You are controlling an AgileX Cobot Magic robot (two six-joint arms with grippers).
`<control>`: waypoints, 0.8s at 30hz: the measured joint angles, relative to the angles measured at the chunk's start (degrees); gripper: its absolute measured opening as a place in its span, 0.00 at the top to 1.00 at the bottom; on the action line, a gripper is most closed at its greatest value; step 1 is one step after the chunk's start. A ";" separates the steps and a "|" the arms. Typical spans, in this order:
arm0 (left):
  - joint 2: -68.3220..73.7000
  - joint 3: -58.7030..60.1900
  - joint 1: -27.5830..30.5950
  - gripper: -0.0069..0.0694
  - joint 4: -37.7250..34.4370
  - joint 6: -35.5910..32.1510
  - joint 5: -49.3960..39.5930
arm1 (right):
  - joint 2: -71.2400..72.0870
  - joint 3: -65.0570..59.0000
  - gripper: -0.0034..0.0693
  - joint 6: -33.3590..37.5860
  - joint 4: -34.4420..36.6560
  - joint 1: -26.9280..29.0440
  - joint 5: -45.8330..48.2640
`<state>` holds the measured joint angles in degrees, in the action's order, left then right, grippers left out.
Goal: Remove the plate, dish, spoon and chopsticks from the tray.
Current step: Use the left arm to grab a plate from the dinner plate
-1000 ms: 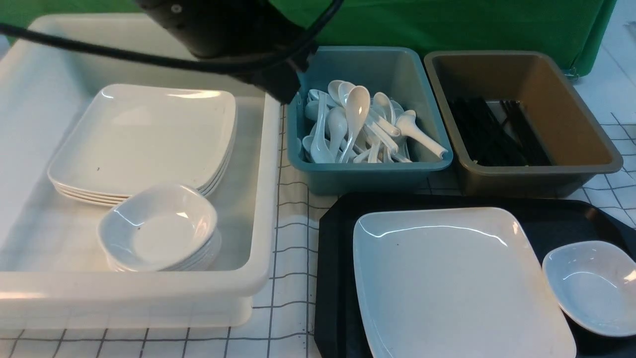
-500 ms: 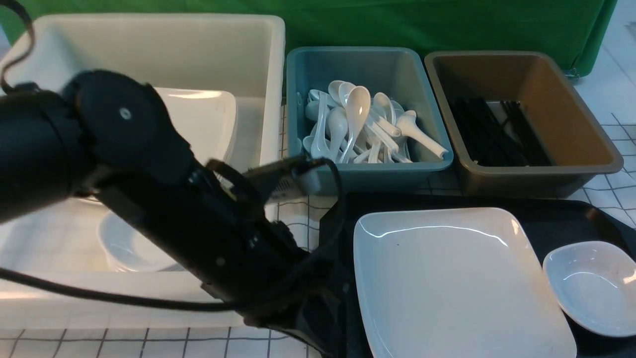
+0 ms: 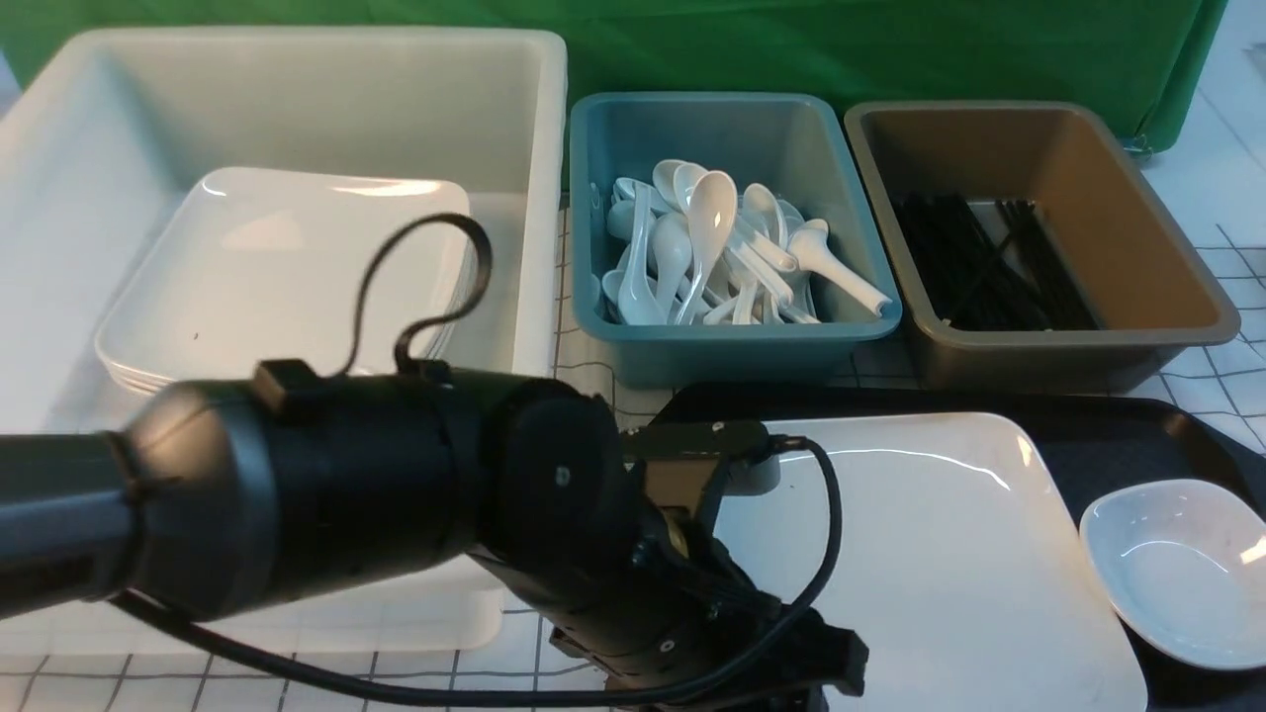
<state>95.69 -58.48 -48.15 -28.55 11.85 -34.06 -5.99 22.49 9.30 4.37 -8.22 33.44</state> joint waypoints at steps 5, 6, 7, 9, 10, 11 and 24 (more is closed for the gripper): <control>2.61 0.00 0.00 0.30 -0.34 2.28 2.88 | 0.00 -0.05 0.62 0.00 0.00 0.00 -0.06; 3.31 0.00 0.00 0.29 -0.37 2.45 2.88 | 0.00 -0.05 0.62 0.00 0.00 0.00 -0.06; 3.88 0.00 0.00 0.29 -0.51 2.59 2.88 | 0.00 -0.05 0.62 0.00 0.00 0.00 -0.06; 5.37 0.00 0.00 0.29 -0.99 2.81 2.94 | 0.00 -0.05 0.62 0.00 0.00 0.00 -0.06; 6.06 0.00 0.00 0.29 -1.22 2.95 3.01 | 0.00 -0.05 0.62 0.00 0.00 0.00 -0.06; 6.58 0.00 0.00 0.29 -1.28 3.06 3.15 | 0.00 -0.05 0.62 0.00 0.00 0.00 -0.06; 10.20 -0.05 0.00 0.30 -3.02 3.35 11.84 | 0.00 -0.05 0.62 0.00 0.00 0.00 -0.06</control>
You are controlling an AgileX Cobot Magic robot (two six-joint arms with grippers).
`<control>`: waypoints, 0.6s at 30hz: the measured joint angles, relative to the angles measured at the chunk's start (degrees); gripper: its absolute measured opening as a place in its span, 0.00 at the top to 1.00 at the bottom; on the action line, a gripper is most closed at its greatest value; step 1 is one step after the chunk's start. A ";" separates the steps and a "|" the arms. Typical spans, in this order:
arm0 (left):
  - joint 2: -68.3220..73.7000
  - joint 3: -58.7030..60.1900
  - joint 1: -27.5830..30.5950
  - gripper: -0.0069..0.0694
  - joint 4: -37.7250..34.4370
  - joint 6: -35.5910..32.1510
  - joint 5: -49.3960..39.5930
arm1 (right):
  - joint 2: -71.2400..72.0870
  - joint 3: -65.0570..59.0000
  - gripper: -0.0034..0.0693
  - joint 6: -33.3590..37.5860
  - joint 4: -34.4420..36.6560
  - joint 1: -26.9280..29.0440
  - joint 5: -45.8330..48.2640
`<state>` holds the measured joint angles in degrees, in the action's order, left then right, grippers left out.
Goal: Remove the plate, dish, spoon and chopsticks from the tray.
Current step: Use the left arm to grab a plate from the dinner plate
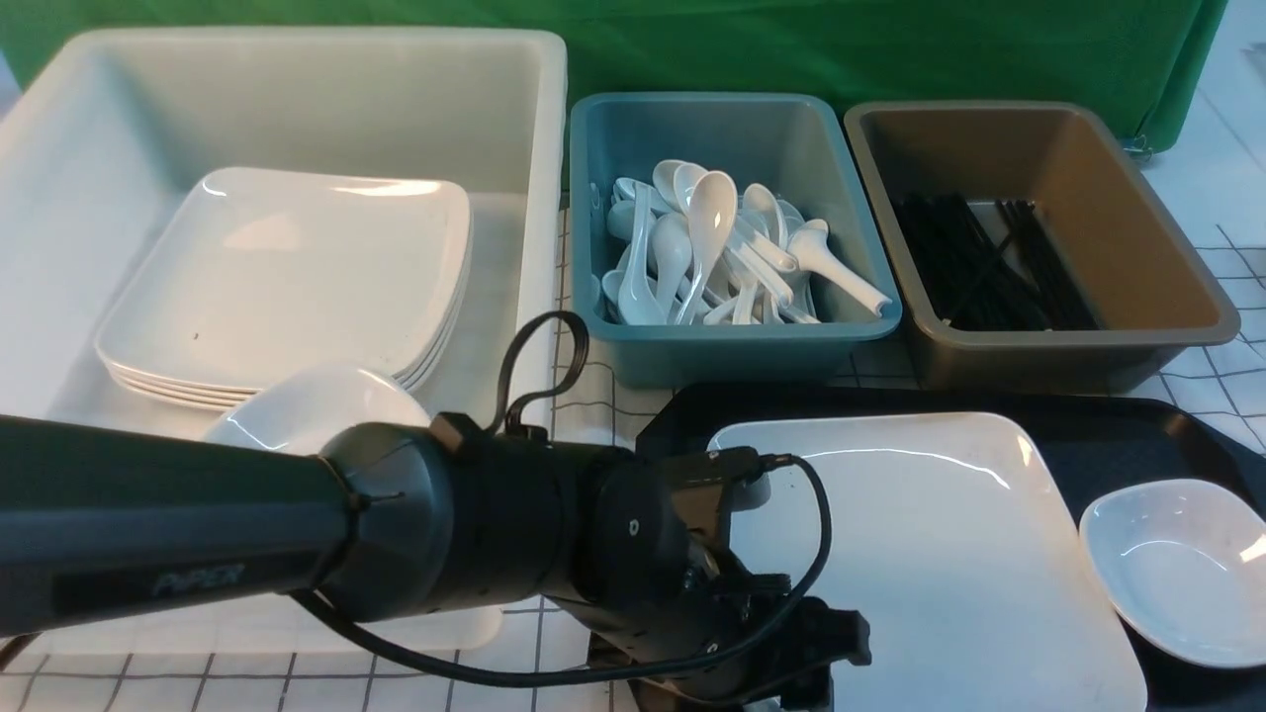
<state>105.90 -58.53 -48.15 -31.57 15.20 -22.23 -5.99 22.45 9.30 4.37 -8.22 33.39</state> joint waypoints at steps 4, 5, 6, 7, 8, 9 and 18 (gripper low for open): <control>0.49 0.00 0.00 0.33 0.07 0.00 3.64 | 0.00 0.00 0.62 0.00 0.00 0.00 0.00; 0.56 0.00 0.00 0.34 0.07 0.00 4.11 | 0.00 0.00 0.62 0.00 0.00 0.00 0.00; 0.56 0.00 0.00 0.36 0.07 0.00 4.21 | 0.00 0.00 0.62 0.00 0.00 0.00 0.00; 0.60 0.00 0.00 0.39 0.13 0.07 4.28 | 0.00 0.00 0.62 0.00 0.00 0.00 0.00; 0.60 0.00 0.00 0.41 0.24 0.12 4.28 | 0.00 0.00 0.62 0.00 0.00 0.00 0.00; 0.62 0.00 0.00 0.44 0.32 0.13 4.28 | 0.00 0.00 0.62 0.00 0.00 0.00 0.00; 0.23 0.00 1.56 0.77 1.16 1.48 3.02 | 0.00 0.00 0.62 0.00 0.00 0.00 0.00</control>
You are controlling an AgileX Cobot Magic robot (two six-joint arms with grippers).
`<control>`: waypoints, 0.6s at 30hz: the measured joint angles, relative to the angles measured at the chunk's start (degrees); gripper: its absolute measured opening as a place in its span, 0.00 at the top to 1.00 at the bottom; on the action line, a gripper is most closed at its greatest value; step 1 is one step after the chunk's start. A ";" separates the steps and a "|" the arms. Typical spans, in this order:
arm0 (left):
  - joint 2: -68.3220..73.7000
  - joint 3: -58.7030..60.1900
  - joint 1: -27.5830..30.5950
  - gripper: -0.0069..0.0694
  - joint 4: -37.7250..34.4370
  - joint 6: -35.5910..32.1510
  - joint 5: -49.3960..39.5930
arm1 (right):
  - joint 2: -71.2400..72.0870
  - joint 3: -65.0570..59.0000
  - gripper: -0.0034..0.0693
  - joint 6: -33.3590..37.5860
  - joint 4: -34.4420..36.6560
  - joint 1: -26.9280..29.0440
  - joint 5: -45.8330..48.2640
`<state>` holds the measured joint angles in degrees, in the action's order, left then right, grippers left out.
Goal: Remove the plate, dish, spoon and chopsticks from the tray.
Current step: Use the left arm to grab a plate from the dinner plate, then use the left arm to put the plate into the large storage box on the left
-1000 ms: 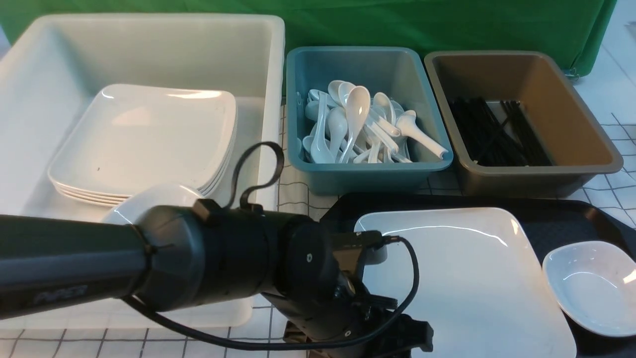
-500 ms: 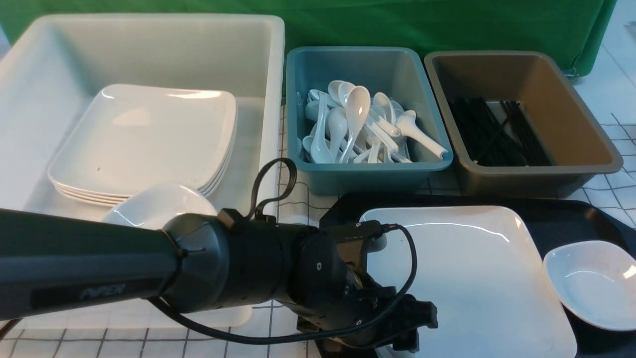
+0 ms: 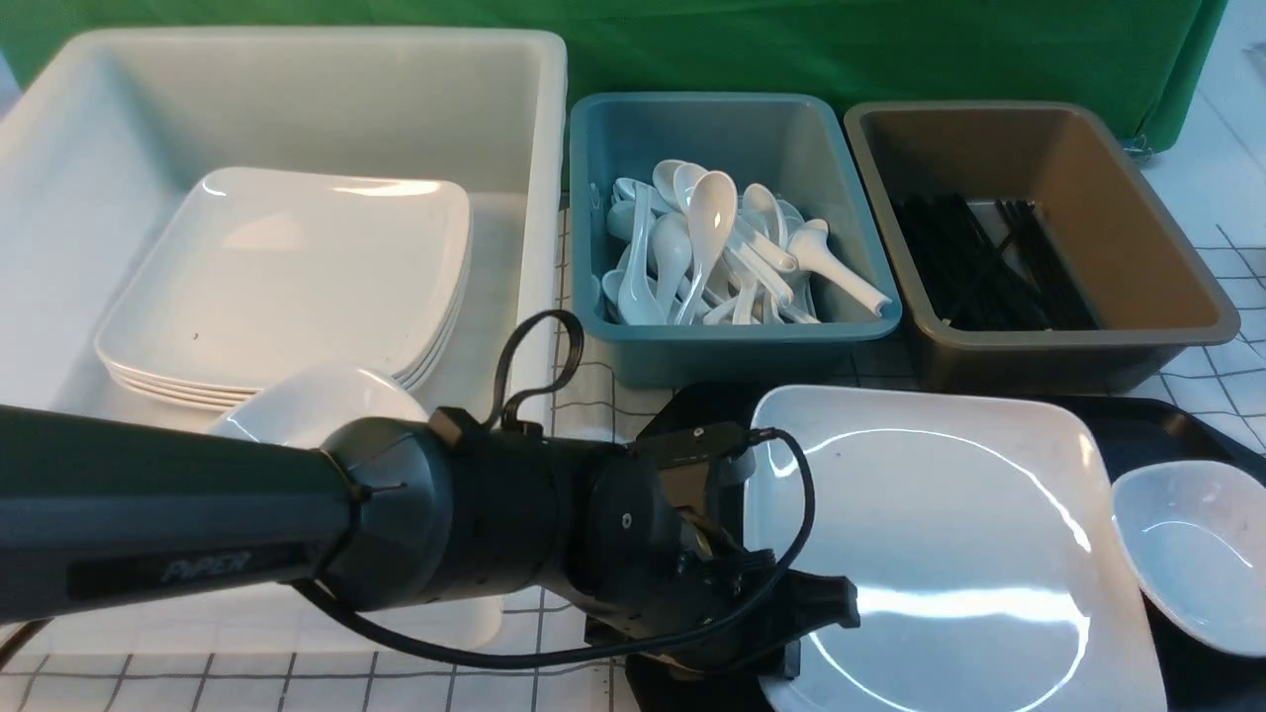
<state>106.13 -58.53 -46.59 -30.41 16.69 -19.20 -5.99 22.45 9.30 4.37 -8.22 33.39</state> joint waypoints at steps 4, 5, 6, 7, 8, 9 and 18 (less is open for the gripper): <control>-2.03 0.00 1.72 0.82 1.00 0.00 -2.25 | 0.00 0.00 0.62 0.00 0.00 0.00 -0.06; -2.21 0.00 1.94 0.83 1.13 0.00 -2.38 | 0.00 0.00 0.62 0.00 0.00 0.00 -0.06; -4.11 0.05 2.80 0.85 1.92 0.00 -3.20 | 0.00 0.00 0.62 0.00 0.00 0.00 -0.06; -4.37 0.05 2.91 0.85 2.19 0.00 -3.30 | 0.00 0.00 0.62 0.00 0.00 0.00 -0.06; -6.17 0.05 3.52 0.86 3.09 -0.21 -3.71 | 0.00 0.00 0.62 0.00 0.00 0.00 -0.06; -6.74 0.05 3.82 0.87 3.31 -0.20 -3.79 | 0.00 0.00 0.62 0.00 0.00 0.00 -0.06; -19.62 0.66 7.86 0.89 5.83 -1.50 -5.47 | 0.00 0.00 0.62 0.00 0.00 0.00 -0.36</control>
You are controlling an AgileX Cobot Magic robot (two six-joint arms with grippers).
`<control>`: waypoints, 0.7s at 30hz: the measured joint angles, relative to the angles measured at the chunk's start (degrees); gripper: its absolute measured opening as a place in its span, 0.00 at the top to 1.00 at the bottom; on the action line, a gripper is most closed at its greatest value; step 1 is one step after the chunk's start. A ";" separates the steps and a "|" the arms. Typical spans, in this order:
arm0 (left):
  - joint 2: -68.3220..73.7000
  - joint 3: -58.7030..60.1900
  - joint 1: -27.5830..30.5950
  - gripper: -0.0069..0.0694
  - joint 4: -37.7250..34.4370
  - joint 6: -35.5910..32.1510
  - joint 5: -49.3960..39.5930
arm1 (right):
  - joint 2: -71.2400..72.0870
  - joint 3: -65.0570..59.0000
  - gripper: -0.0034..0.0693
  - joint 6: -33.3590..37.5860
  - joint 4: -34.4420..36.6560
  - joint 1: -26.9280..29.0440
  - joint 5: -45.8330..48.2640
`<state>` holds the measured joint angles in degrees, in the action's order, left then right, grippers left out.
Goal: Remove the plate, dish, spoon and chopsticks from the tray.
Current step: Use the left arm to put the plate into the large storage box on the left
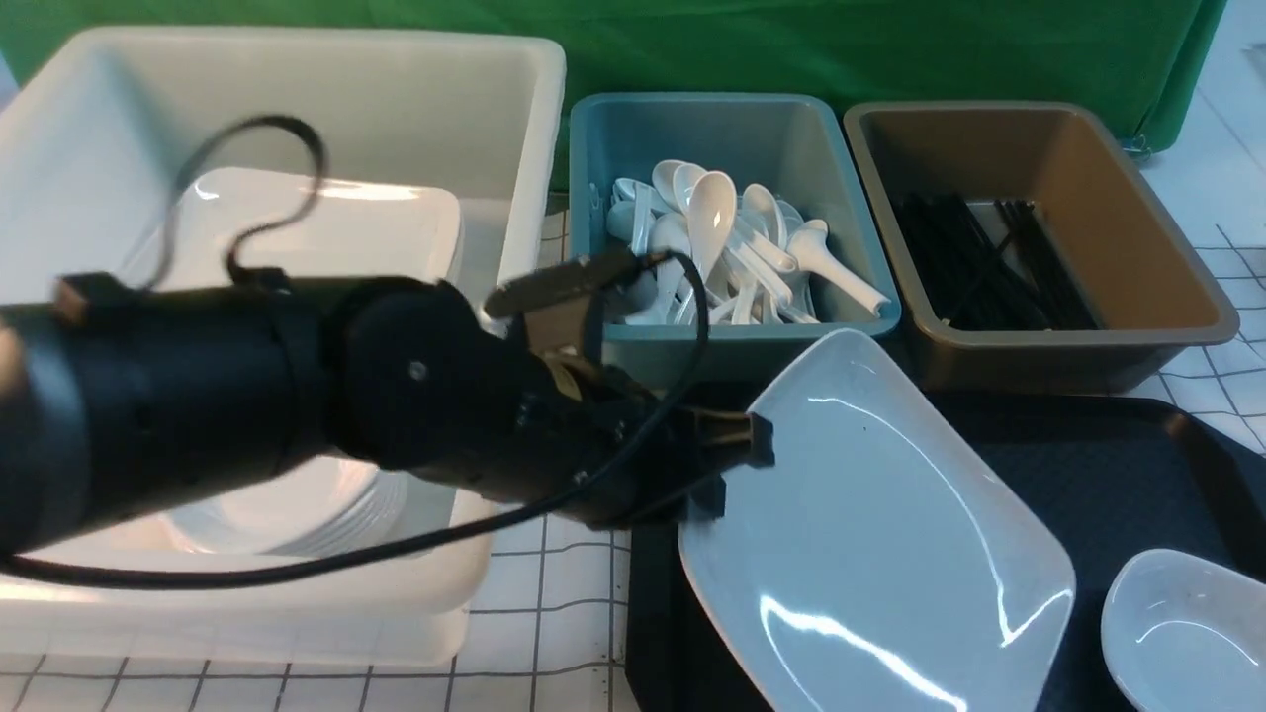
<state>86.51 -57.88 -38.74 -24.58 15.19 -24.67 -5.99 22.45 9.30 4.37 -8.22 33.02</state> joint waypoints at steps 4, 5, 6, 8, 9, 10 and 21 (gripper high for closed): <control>-3.59 0.00 0.24 0.88 0.74 -0.19 -0.42 | 0.00 0.00 0.62 0.00 0.00 0.00 0.00; -4.10 0.00 0.24 0.88 0.68 -0.19 -0.49 | 0.00 0.00 0.62 0.00 0.00 0.00 0.00; -4.94 0.00 0.24 0.88 0.34 -0.19 -0.49 | 0.00 0.00 0.62 0.00 0.00 0.00 0.00; -5.78 0.00 0.24 0.88 -0.59 -0.43 -0.49 | 0.00 0.00 0.62 0.00 0.00 0.00 0.00; -6.21 0.00 0.24 0.88 -1.36 -1.13 -0.43 | 0.00 0.00 0.62 0.00 0.00 0.00 0.00; -6.63 0.00 0.24 0.88 -1.88 -1.49 -0.15 | 0.00 0.00 0.62 0.00 0.00 0.00 0.00; -16.39 0.00 8.23 0.88 -3.79 -1.76 7.10 | 0.00 0.00 0.62 0.00 0.00 0.00 0.00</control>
<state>70.12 -57.88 -30.51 -28.37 13.42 -17.57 -5.99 22.45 9.30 4.37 -8.22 33.02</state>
